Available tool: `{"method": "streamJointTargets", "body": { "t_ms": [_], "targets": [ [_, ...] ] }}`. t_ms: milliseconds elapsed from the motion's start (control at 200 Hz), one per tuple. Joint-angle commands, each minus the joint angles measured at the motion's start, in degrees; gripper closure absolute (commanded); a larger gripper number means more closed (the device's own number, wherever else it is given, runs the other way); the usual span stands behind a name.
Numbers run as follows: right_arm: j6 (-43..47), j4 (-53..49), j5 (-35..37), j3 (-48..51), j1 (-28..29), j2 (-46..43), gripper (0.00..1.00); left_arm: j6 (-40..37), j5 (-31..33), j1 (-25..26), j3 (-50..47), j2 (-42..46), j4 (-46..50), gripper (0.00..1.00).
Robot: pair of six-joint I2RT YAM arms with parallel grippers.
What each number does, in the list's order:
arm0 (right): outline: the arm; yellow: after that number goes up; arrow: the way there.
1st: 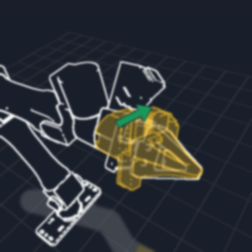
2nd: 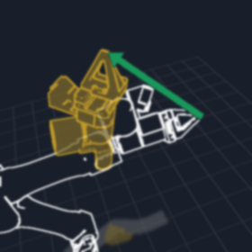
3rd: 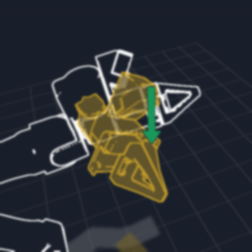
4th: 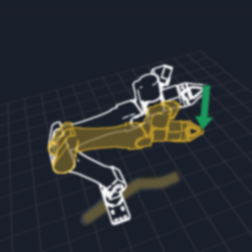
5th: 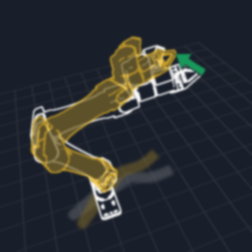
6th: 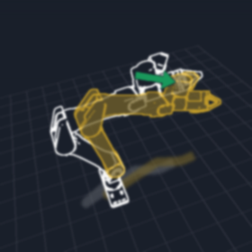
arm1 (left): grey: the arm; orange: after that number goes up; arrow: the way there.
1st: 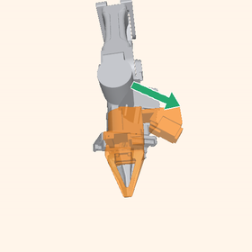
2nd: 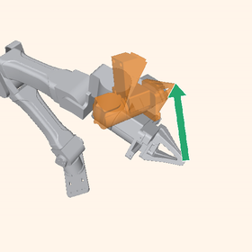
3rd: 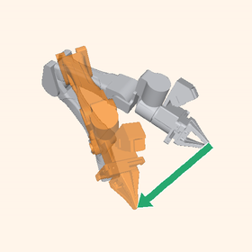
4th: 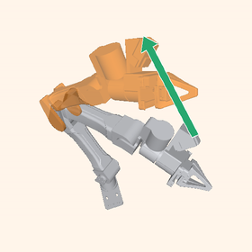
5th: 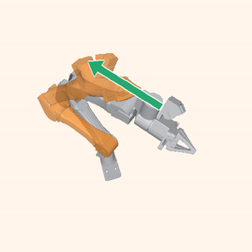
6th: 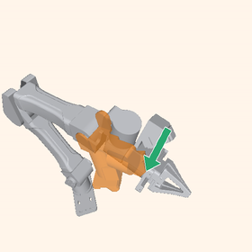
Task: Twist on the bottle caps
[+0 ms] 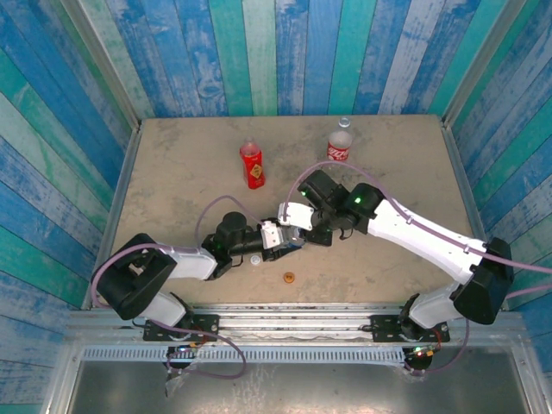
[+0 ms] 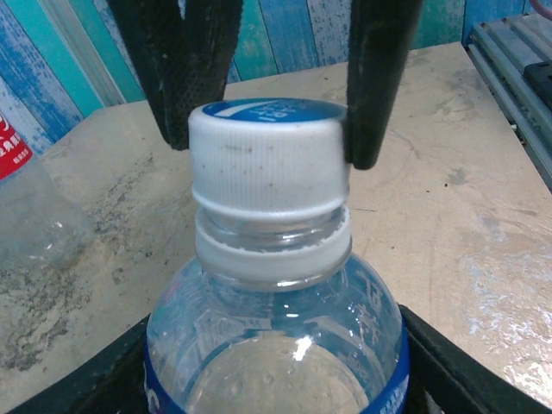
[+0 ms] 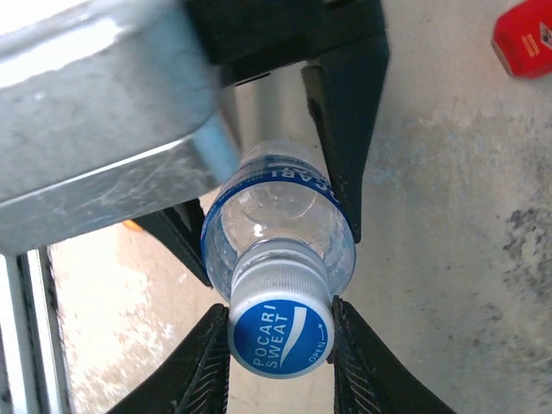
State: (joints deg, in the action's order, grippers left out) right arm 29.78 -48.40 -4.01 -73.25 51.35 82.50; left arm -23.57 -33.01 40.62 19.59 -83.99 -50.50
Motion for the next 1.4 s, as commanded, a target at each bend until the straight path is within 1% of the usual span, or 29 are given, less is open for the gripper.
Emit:
{"method": "streamJointTargets", "body": {
  "t_ms": [0, 55, 95, 135, 190, 325, 370, 431, 526, 626, 711, 806, 871, 921, 1011, 1076, 1161, 1222, 1257, 1327, 1397],
  "targets": [
    [-13.63, -1.92, 0.58, 4.45, -0.20, 1.33, 0.84, 3.20, -0.61, 0.25, 1.62, -0.85, -15.28, 0.49],
    [-20.23, -1.06, 1.89, 4.54, -0.22, 1.52, 0.82, 3.29, -0.08, 0.25, 1.67, -1.08, -15.69, 0.49],
    [-26.77, -0.48, 3.50, 4.70, -0.20, 1.76, 0.82, 3.36, 0.46, 0.22, 1.53, -1.03, -15.93, 0.49],
    [-31.56, -0.15, 4.34, 4.79, -0.24, 1.95, 0.84, 3.21, 0.83, 0.21, 1.55, -1.02, -15.92, 0.49],
    [-37.63, -0.08, 4.16, 4.96, 0.10, 2.37, 0.87, 2.64, 1.11, 0.25, 1.74, -1.15, -15.12, 0.49],
    [-50.33, -2.12, 3.97, 3.67, 1.78, 4.95, 0.86, 1.97, 1.54, 0.25, 1.72, -1.67, -15.06, 0.49],
    [-53.14, -3.59, 3.86, 2.60, 2.20, 6.33, 0.84, 1.82, 1.80, 0.25, 1.73, -1.96, -15.13, 0.49],
    [-56.96, -5.42, 6.26, 1.31, 2.88, 7.75, 0.84, 1.86, 2.08, 0.25, 1.68, -2.04, -15.07, 0.49],
    [-58.43, -5.40, 7.34, 0.84, 3.13, 8.30, 0.81, 1.89, 2.16, 0.23, 1.69, -2.25, -15.07, 0.49],
    [-56.82, -5.39, 7.64, -0.22, 2.79, 7.86, 0.77, 1.41, 2.21, 0.25, 1.60, -2.37, -14.68, 0.49],
    [-54.28, -5.32, 6.70, -1.75, 2.24, 7.43, 0.72, 1.08, 2.43, 0.24, 1.21, -2.28, -14.55, 0.49],
    [-49.60, -4.89, 6.44, -3.69, 2.21, 6.68, 0.58, 0.90, 2.53, 0.25, 1.34, -2.42, -13.78, 0.49],
    [-46.81, -4.57, 6.74, -4.56, 2.17, 5.52, 0.51, 0.99, 2.34, 0.18, 1.45, -2.61, -13.32, 0.49],
    [-43.46, -4.34, 6.12, -4.61, 2.23, 4.03, 0.41, 1.14, 2.57, 0.25, 1.37, -2.76, -13.31, 0.49],
    [-37.27, -4.42, 7.68, -3.24, 2.17, 0.21, 0.36, 1.74, 2.92, 0.25, 1.37, -3.20, -14.18, 0.49],
    [-30.82, -4.61, 7.90, -1.97, 2.18, -2.45, 0.32, 2.30, 2.18, 0.24, 1.37, -3.61, -15.02, 0.49],
    [-25.08, -4.68, 8.75, -1.28, 2.16, -5.11, 0.32, 2.83, 0.97, 0.21, 1.42, -3.77, -15.59, 0.49],
    [-19.16, -4.65, 7.43, -1.33, 2.17, -6.26, 0.32, 2.92, 0.07, 0.25, 1.42, -3.58, -15.55, 0.49],
    [-17.41, -4.39, 7.69, -1.16, 2.17, -6.76, 0.32, 2.85, -0.29, 0.25, 1.52, -3.40, -15.14, 0.49],
    [-10.79, -4.52, 6.09, -1.12, 2.17, -7.35, 0.34, 2.18, -0.98, 0.25, 1.74, -3.09, -13.92, 0.49],
    [-8.42, -3.95, 6.81, -1.24, 2.00, -7.33, 0.37, 2.04, -1.12, 0.25, 1.83, -3.02, -13.42, 0.48]
  ]
}}
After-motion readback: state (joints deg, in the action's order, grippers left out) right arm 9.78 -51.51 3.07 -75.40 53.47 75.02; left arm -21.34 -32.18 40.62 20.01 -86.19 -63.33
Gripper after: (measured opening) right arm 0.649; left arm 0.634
